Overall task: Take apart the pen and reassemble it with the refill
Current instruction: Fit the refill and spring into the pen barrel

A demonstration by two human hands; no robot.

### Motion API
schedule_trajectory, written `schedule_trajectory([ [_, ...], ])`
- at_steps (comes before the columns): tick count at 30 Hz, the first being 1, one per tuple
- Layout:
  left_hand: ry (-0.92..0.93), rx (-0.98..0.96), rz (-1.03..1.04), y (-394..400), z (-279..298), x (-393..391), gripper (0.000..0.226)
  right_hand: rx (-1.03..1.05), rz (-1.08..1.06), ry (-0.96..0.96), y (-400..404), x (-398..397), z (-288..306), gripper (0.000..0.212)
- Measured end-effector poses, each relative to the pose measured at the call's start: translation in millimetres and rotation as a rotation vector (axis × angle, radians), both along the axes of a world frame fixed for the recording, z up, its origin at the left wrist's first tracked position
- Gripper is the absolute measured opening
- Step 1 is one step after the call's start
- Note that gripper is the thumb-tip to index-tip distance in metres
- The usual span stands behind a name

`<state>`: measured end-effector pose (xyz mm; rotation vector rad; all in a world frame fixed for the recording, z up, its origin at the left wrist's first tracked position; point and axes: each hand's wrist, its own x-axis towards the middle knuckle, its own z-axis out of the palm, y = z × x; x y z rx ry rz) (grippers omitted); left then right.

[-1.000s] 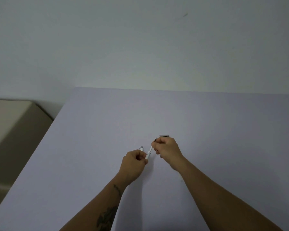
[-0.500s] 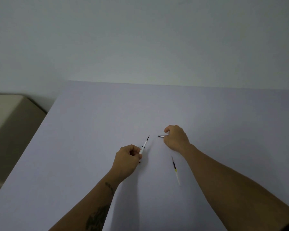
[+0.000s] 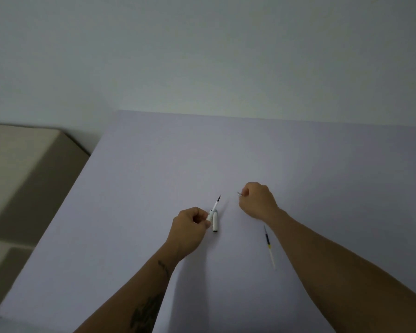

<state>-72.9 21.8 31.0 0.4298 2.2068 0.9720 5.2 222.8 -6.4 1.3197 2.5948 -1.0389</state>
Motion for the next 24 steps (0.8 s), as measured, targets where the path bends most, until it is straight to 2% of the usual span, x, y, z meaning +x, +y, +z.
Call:
schedule_trajectory([
  [4, 0.007, 0.010, -0.005, -1.7, 7.1, 2.7, 0.009, -0.423, -0.255, 0.384, -21.0, -6.1, 31.5, 0.011],
  [7, 0.023, 0.009, -0.010, -4.8, 11.8, 7.5, 0.009, -0.598, -0.317, 0.528, -32.2, -2.2, 54.2, 0.013],
  [19, 0.068, 0.074, -0.010, -18.8, 21.2, 32.7, 0.010, -0.657, -0.343, 0.514, -64.1, 23.9, 71.5, 0.010],
  [24, 0.065, 0.141, 0.005, -19.5, 25.9, 39.2, 0.016, -0.596, -0.226, 0.437, -77.2, 36.9, 72.2, 0.009],
])
